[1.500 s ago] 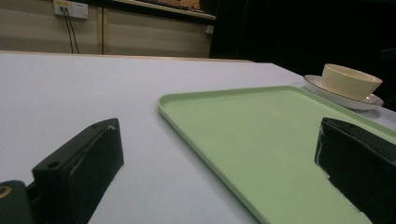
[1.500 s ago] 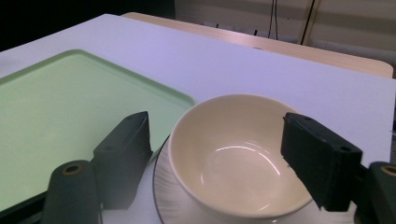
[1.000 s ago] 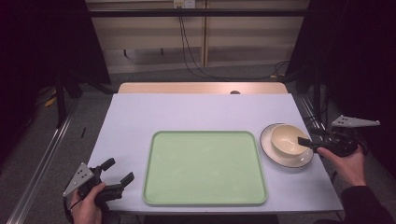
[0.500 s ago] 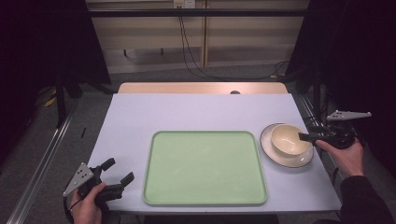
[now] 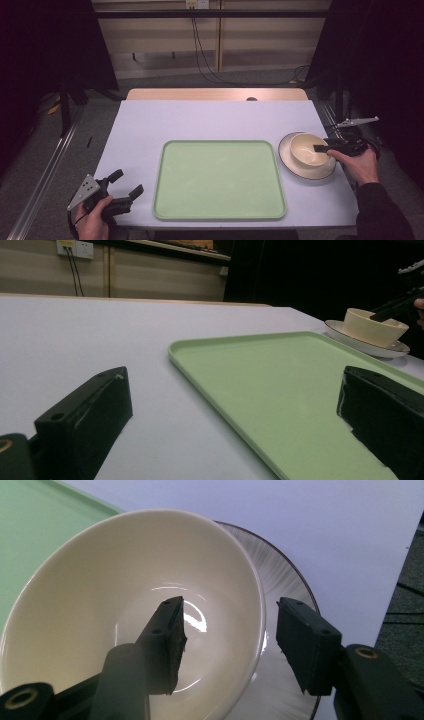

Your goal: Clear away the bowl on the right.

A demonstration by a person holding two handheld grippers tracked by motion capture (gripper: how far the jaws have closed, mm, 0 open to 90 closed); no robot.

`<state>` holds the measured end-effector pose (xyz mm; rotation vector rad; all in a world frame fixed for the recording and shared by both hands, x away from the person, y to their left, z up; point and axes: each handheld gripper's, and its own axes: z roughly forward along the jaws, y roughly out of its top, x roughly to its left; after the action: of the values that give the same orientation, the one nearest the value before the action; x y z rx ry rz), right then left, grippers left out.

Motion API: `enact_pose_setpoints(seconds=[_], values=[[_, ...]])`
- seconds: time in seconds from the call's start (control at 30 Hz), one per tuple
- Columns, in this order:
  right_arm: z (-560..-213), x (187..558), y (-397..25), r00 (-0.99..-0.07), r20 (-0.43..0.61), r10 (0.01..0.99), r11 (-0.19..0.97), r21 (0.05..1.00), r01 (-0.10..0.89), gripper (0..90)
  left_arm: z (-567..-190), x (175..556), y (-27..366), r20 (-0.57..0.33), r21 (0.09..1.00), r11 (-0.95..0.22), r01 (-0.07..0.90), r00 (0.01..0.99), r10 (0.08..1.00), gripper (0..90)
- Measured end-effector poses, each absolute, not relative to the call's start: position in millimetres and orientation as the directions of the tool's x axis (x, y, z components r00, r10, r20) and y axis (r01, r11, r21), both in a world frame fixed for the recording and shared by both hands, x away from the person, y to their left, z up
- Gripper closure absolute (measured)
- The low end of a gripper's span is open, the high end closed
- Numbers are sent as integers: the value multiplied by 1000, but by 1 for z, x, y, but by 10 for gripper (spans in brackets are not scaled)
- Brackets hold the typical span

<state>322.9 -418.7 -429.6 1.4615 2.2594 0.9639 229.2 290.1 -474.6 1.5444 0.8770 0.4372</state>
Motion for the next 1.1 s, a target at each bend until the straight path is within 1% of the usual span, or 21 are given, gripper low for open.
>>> enact_pose_setpoints(seconds=[0.3, 0.33, 0.37, 0.4, 0.43, 0.6, 0.67, 0.83, 0.93, 1.0, 1.03, 1.1], values=[[-438, 330, -414, -456, 139, 879, 291, 602, 744, 543, -475, 229, 290, -210, 960, 30, 279, 641, 738, 12], [-439, 331, -412, -450, 138, 883, 286, 602, 746, 576, -475, 229, 290, -209, 960, 29, 279, 642, 738, 12], [-439, 331, -412, -450, 138, 883, 286, 602, 746, 576, -475, 229, 290, -209, 960, 29, 279, 642, 738, 12], [-438, 331, -413, -444, 144, 885, 283, 590, 756, 618, -475, 229, 290, -209, 960, 30, 279, 642, 737, 12], [-438, 331, -413, -444, 144, 885, 283, 590, 756, 618, -475, 229, 290, -209, 960, 30, 279, 642, 737, 12], [-437, 330, -417, -432, 153, 889, 272, 583, 766, 684, -475, 229, 290, -211, 960, 31, 279, 643, 736, 12], [-438, 331, -419, -420, 161, 893, 266, 562, 783, 728, -475, 229, 290, -211, 959, 30, 280, 642, 737, 12], [-438, 333, -419, -416, 162, 895, 269, 547, 792, 761, -475, 229, 290, -212, 959, 32, 280, 641, 738, 12], [-440, 334, -418, -399, 178, 900, 249, 542, 803, 763, -475, 229, 290, -213, 959, 33, 281, 642, 736, 12], [-441, 336, -419, -403, 189, 895, 247, 544, 802, 767, -475, 229, 291, -206, 960, 23, 280, 646, 735, 12], [-440, 336, -418, -403, 178, 898, 254, 539, 803, 790, -475, 229, 291, -212, 959, 30, 281, 646, 733, 12], [-441, 336, -417, -405, 172, 898, 257, 541, 801, 802, -475, 229, 291, -209, 960, 27, 280, 647, 733, 12]])
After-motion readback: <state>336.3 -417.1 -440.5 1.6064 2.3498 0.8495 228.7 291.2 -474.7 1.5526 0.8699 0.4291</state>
